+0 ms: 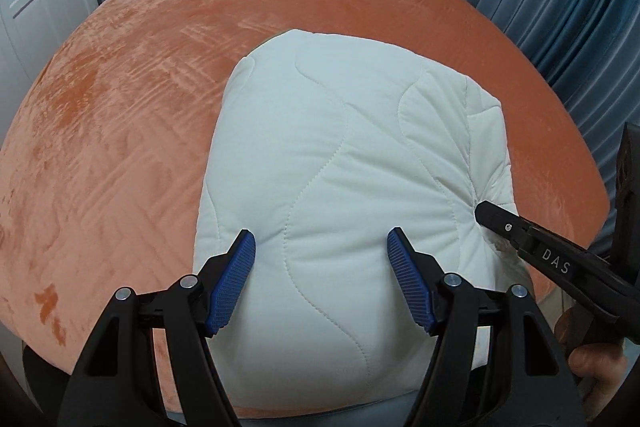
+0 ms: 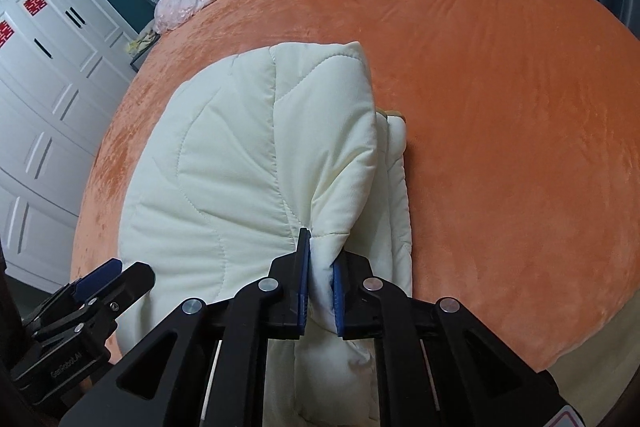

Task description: Fold large clothes

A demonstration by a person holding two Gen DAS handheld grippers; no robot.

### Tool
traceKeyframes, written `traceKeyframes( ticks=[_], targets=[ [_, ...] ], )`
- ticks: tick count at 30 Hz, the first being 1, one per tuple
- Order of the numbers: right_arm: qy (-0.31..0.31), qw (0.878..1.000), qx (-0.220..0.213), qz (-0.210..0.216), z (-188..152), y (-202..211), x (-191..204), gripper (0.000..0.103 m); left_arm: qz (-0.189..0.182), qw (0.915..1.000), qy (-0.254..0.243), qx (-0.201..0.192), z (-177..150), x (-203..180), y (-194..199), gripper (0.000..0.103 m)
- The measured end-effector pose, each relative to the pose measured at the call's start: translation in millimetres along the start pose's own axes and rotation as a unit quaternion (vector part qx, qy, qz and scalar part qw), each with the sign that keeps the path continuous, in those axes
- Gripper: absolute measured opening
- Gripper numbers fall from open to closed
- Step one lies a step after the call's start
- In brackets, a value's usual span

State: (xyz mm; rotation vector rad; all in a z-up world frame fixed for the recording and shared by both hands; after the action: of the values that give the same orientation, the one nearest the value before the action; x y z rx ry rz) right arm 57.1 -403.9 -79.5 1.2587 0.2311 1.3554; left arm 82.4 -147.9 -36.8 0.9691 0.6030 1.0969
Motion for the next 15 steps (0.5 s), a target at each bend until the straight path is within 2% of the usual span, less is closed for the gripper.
traceKeyframes(
  ticks=[11, 15],
  targets=[
    [-0.01, 1.0, 0.012, -0.018, -8, -33, -7, 0.014, 0.044, 0.9985, -0.023, 0.023, -9, -9, -35, 0.069],
    [-0.021, 1.0, 0.012, -0.014, -2, -27, -6, 0.017, 0.053, 0.998, -0.021, 0.028, -10, -8, -47, 0.074]
  ],
)
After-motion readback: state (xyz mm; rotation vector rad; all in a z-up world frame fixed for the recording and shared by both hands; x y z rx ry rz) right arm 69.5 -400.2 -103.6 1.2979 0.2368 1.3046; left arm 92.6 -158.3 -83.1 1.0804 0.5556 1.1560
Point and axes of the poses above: each gripper's, at about its wrist camera, not at the fingertips, and y roughly against the way its jaws point, x to its left, z to its top, the point moved 4 cm from there along -y, roughly the way its jaws point, and after that the axes turned 11 degrees about z, right-handed, at the moved point
